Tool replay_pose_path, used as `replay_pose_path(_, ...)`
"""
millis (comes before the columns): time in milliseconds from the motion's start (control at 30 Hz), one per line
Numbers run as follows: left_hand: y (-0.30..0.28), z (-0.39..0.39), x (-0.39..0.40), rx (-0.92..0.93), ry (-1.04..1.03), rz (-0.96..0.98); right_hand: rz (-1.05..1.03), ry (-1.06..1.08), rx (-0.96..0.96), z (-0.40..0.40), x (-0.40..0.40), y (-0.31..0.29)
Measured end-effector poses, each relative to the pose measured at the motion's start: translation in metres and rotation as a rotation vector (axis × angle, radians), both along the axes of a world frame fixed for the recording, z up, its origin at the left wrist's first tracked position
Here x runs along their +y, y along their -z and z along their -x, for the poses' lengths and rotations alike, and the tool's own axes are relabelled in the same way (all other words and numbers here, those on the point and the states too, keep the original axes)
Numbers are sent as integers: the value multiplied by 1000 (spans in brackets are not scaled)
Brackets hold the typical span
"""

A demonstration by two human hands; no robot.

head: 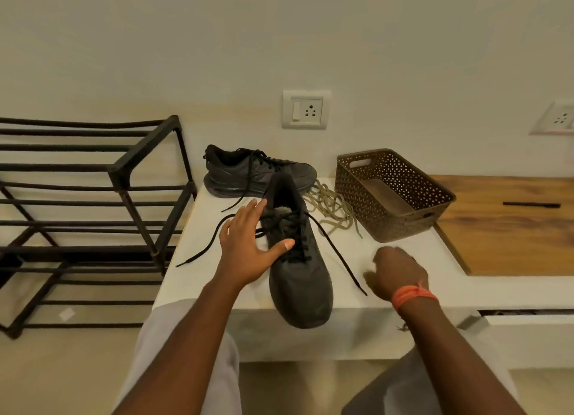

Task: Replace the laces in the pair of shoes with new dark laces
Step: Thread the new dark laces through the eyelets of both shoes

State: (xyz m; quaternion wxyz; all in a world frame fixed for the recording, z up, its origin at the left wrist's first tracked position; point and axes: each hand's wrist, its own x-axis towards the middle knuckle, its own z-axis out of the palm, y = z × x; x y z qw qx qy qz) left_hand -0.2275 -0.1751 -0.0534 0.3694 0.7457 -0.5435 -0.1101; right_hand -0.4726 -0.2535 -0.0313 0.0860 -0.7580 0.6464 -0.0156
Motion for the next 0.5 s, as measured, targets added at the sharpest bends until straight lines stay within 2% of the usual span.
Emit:
replay_pose_path(67,4,3,10,-23,-43,-1,75,-153,-284,-30,0,-2)
replay_pose_path(133,7,8,19,-49,-58,-1,18,-226,-587,-62,-2,-8)
replay_pose_path(200,11,10,20,-30,-32,31,-9,-228,-733,-85,-7,-12)
replay_pose_path(367,-10,6,-5,36,115,61,148,-247,-875,-93,-19,-4)
replay_pose_path(433,-12,2,-14,-1,126,20,193,-243,-818,-88,-23,1)
replay_pose_path(500,-6,1,-15,53,129,29,181,-243,-735,-81,-26,7)
